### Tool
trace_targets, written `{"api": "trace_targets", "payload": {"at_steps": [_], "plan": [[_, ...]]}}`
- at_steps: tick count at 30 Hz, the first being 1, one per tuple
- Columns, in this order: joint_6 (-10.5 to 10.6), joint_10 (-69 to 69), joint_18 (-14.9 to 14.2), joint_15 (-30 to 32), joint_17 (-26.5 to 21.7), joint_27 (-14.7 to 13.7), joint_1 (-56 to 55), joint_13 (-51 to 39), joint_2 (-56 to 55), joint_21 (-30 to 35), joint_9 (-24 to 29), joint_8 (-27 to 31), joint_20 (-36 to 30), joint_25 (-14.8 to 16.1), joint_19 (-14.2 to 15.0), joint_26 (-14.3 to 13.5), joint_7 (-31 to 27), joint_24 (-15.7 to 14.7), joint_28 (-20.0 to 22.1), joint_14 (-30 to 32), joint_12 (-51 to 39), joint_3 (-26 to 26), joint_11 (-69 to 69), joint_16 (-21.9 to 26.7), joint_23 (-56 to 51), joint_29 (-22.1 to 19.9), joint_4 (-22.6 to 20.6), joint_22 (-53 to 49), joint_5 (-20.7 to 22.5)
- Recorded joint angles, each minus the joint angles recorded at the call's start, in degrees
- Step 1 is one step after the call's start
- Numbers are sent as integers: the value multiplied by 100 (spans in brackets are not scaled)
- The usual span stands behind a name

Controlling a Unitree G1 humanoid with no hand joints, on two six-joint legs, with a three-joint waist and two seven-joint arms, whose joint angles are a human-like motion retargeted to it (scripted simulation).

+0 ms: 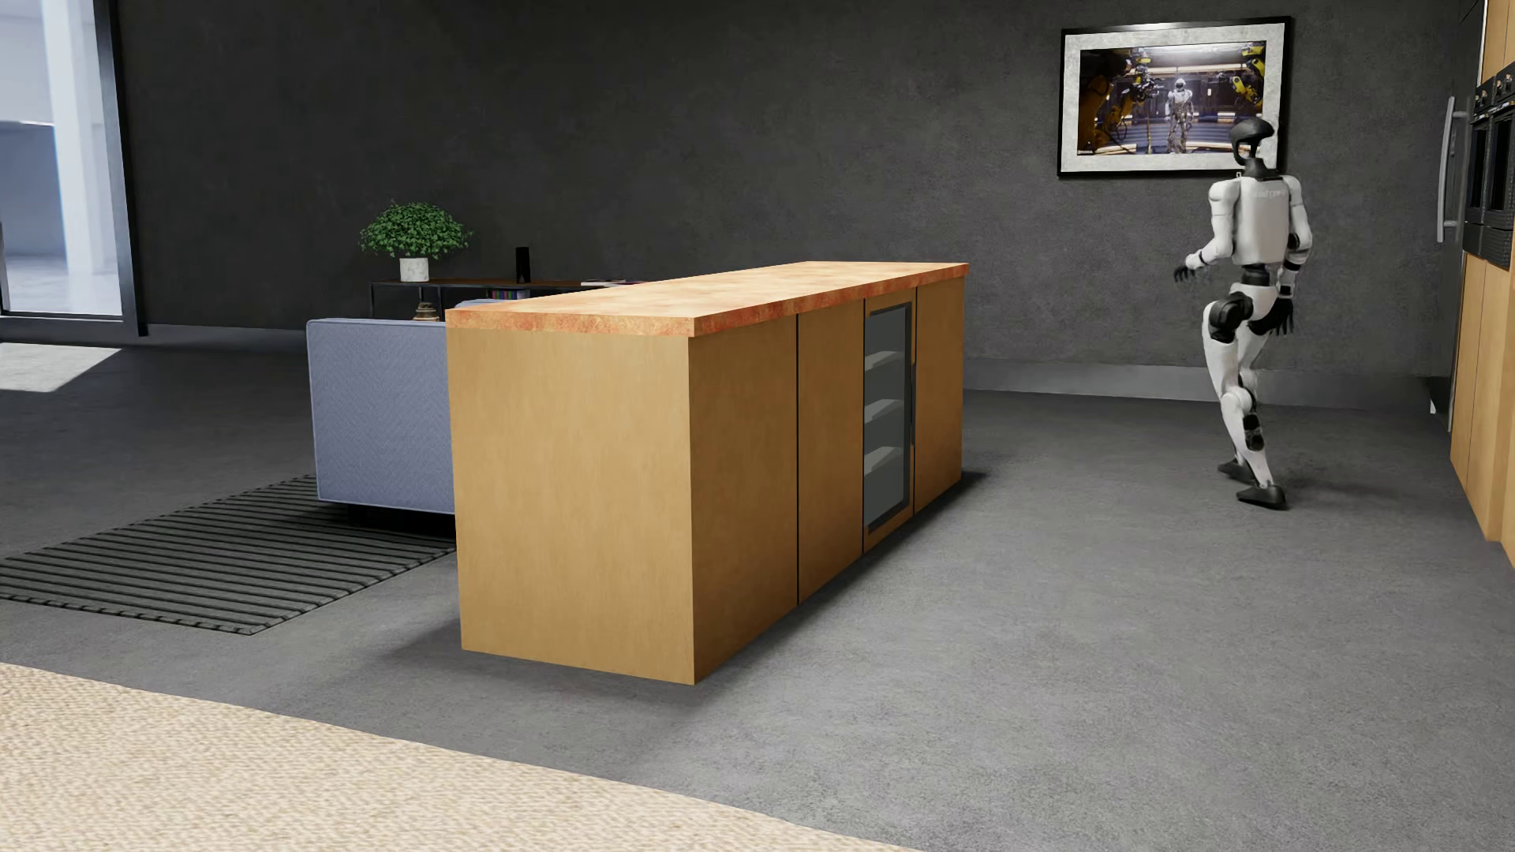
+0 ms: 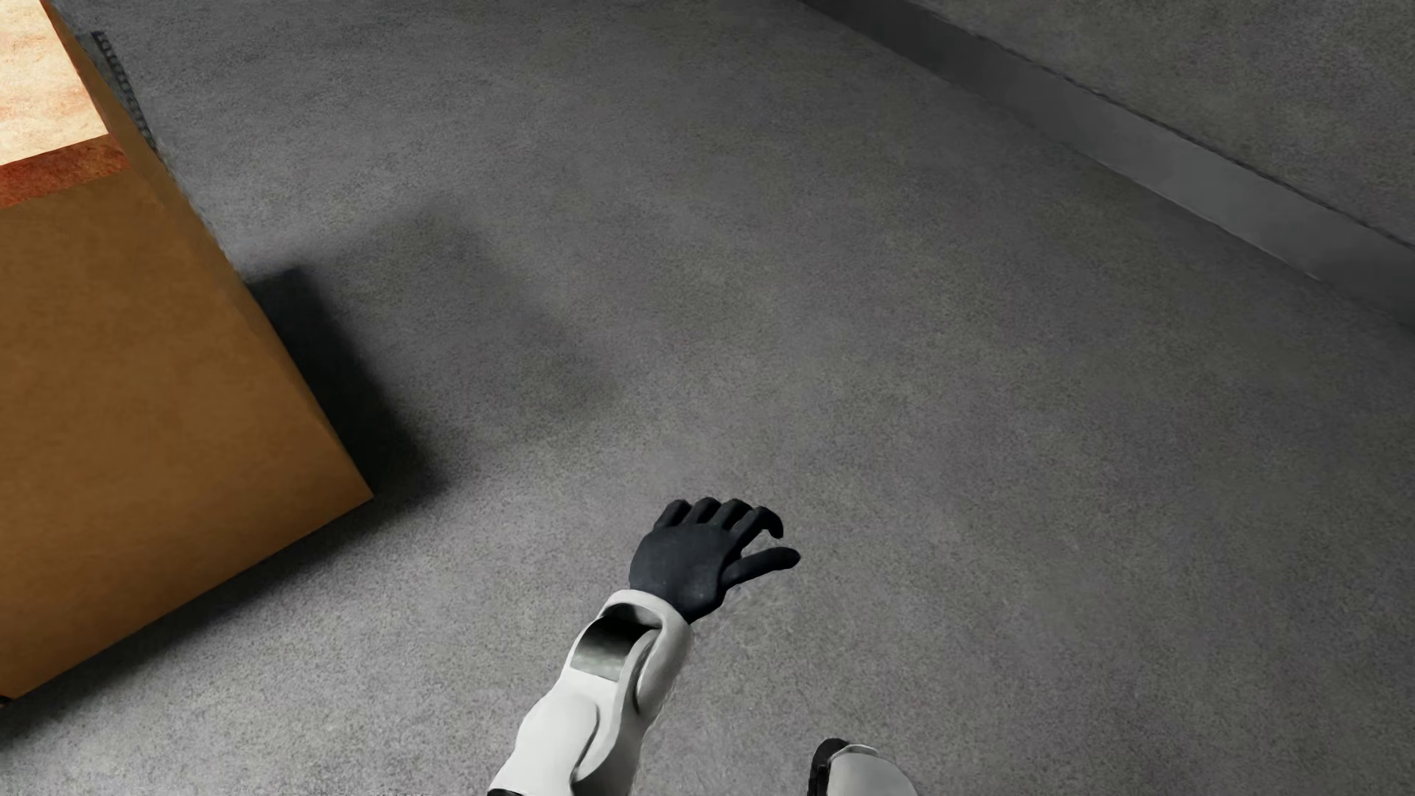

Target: Circle the counter

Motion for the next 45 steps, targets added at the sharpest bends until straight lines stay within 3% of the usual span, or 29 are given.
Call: {"api": "trace_targets", "payload": {"at_steps": [2, 3, 4, 6, 7, 9, 10, 11, 12, 13, 14, 17, 19, 21, 23, 26, 27, 28, 30, 32, 33, 34, 36, 37, 38, 40, 42, 43, 45], "plan": [[-12, -245, -42, -196, -153, 12, 451, -95, 66, 294, 8, 200, 57, -302, 704, 19, -273, -1669, -174, -112, 77, 32, -2200, 149, 17, 143, 36, -480, 394], [-19, -256, -82, -255, -189, 58, 668, -160, -9, 374, 23, -20, 112, -438, 778, 141, -302, -1945, -66, -140, 182, 62, -2326, 312, 30, 236, 84, -647, 502], [-9, -235, -142, 51, -144, 119, 878, -202, -28, 286, 34, -80, 195, -410, 383, 340, -315, -1982, 2, -141, 322, 67, -2096, 466, 5, 234, 167, -650, 613], [78, 174, -131, 837, 76, 281, 1243, -110, -73, -179, 52, 24, 391, -105, 209, 997, -279, -1546, 148, 221, 554, 17, -1056, 654, -146, 5, 361, -37, 717], [157, 624, -171, 564, 212, 314, 1272, 32, -55, -457, 68, -129, 464, 119, 173, 1436, -223, -1249, 120, 637, 592, -14, -482, 674, -247, -147, 491, 658, 654], [339, 2544, -1097, -230, 414, 380, 597, 228, 128, -876, 113, -517, 908, 438, 142, 2703, 141, -929, -146, 1563, 509, -113, 297, 513, -231, -365, 876, 2622, 533], [434, 3651, -1645, -484, 475, 448, 21, 200, 328, -951, 124, -727, 1067, 462, 160, 3030, 444, -344, -578, 2111, 435, -167, 384, 660, -68, -402, 1228, 3754, 512], [533, 4517, -1576, -700, 397, 530, -574, 79, 546, -941, 133, -901, 522, 351, 150, 3087, 732, 442, -1432, 2356, 452, -192, 384, 765, 134, -324, 1644, 4457, 524], [629, 5099, -1320, -890, 238, 530, -1127, -56, 778, -821, 141, -1022, -93, 119, 142, 2369, 994, 1172, -2024, 2048, 594, -174, 338, 1014, 307, -172, 1982, 4613, 547], [715, 5437, -1245, -1029, 80, 421, -1634, -182, 1013, -752, 144, -1107, -181, -83, 144, 1578, 1228, 1467, -1987, 1855, 873, -111, 228, 1277, 428, -90, 2238, 4305, 604], [787, 5528, -1232, -1133, 37, 379, -2093, -264, 1266, -689, 141, -1170, 468, -172, 164, 1257, 1384, 1089, -1754, 1849, 1267, -21, 77, 1366, 433, -91, 2364, 3939, 685], [905, 4279, -1292, -1470, -37, 189, -3129, -498, 1976, -721, 100, -1270, 2985, -149, 268, 1722, 1581, -968, -978, 1633, 2482, 203, -306, 723, 455, -165, 2385, 2944, 912], [938, 2114, -1201, -1679, -140, 224, -3249, -846, 2359, -615, 63, -1275, 3574, -185, 363, 2091, 2015, -1612, -68, 1634, 2909, 287, -516, 246, 499, -162, 2542, 2519, 1021], [950, -589, -1211, -1831, -245, 289, -3036, -1341, 2713, -356, 30, -1211, 3505, -316, 458, 2401, 2662, -1546, 314, 2162, 3127, 336, -775, -66, 729, -114, 2605, 2449, 1183], [930, -1506, -2035, -2036, -289, 281, -3379, -1780, 3123, -48, 20, -1183, 3066, -484, 555, 2482, 2530, -1070, -162, 1561, 3147, 362, -989, -105, 979, -75, 2598, 2606, 1356], [837, -547, -936, -2197, -233, 61, -3633, -1782, 3906, 138, 14, -1217, 2289, -466, 752, 2105, 2480, 298, -480, 1998, 2906, 407, -1232, 154, 656, -223, 2796, 2651, 1393], [797, -206, -551, -2102, -202, -27, -3517, -1740, 4108, 221, -6, -1076, 2493, -351, 818, 2129, 2899, 370, -248, 2148, 2956, 440, -1250, 18, 509, -195, 3042, 2379, 1350], [733, 56, -216, -1889, -193, -116, -3381, -1645, 4298, 291, -27, -932, 2834, -183, 795, 2221, 3125, 178, 3, 2554, 3009, 491, -1141, -203, 337, -158, 3189, 2082, 1267], [492, 809, -215, -1265, -231, -108, -3252, -1186, 4323, 247, -27, -830, 3442, 115, 621, 2311, 3185, -749, 244, 1954, 2734, 550, -363, -565, -107, -137, 3089, 1945, 906], [227, 841, -260, -240, -148, 143, -2930, -622, 3742, 36, -12, -1074, 3403, 200, 224, 2481, 3185, -1017, -240, 1572, 1998, 526, 1271, -368, -398, -152, 2621, 2626, 264], [110, 653, -284, 341, -101, 220, -2700, -372, 3338, -14, -8, -1110, 3006, 174, -7, 2548, 3108, -562, -528, 1492, 1546, 481, 2096, -83, -447, -44, 2316, 3114, -34], [8, 452, -311, 549, -50, 283, -2475, -216, 2850, -21, -2, -821, 2314, 123, 131, 2373, 3001, 261, -977, 1432, 1058, 422, 2660, 227, -377, 28, 2047, 3527, 30], [-97, 70, -359, -552, -59, 327, -2068, 1, 2007, -41, -34, -382, 1232, -88, 216, 1627, 2745, 1786, -1206, 1327, 187, 347, 2891, 648, -224, 242, 1639, 3631, 333], [-135, -133, -384, -905, -101, 339, -1864, 55, 1737, -96, -67, -581, 1175, -123, -12, 1459, 2603, 2032, -1014, 1282, -111, 318, 2602, 663, -135, 286, 1458, 3433, 136], [-176, -383, -414, -1073, -123, 350, -1624, 110, 1572, -168, -99, -877, 1410, -131, -88, 1409, 2452, 1837, -668, 1258, -313, 280, 2047, 541, -73, 267, 1288, 3133, -81], [-263, -782, -475, -1065, -142, 348, -1221, 152, 1357, -252, -133, -1551, 2164, -156, -406, 1325, 2135, 483, -71, 1175, -575, 182, 362, 159, 17, 247, 1035, 2469, -181], [-285, -803, -527, -611, -104, 307, -940, 149, 979, -333, -103, -1608, 2372, -98, 13, 1059, 1852, -822, 190, 901, -691, 105, -906, 28, 12, 195, 920, 1950, 279], [-274, -751, -550, -238, -101, 265, -796, 137, 761, -296, -89, -1543, 2293, -123, 163, 1025, 1773, -1130, 277, 727, -678, 97, -1218, 83, 1, 189, 893, 1780, 533], [-269, -602, -597, -211, -100, 248, -447, 54, 713, -196, -107, -2926, 2008, -194, 41, 1139, 1845, -1024, 401, 341, -439, 159, -1317, 346, -52, 200, 818, 1570, 485]]}}
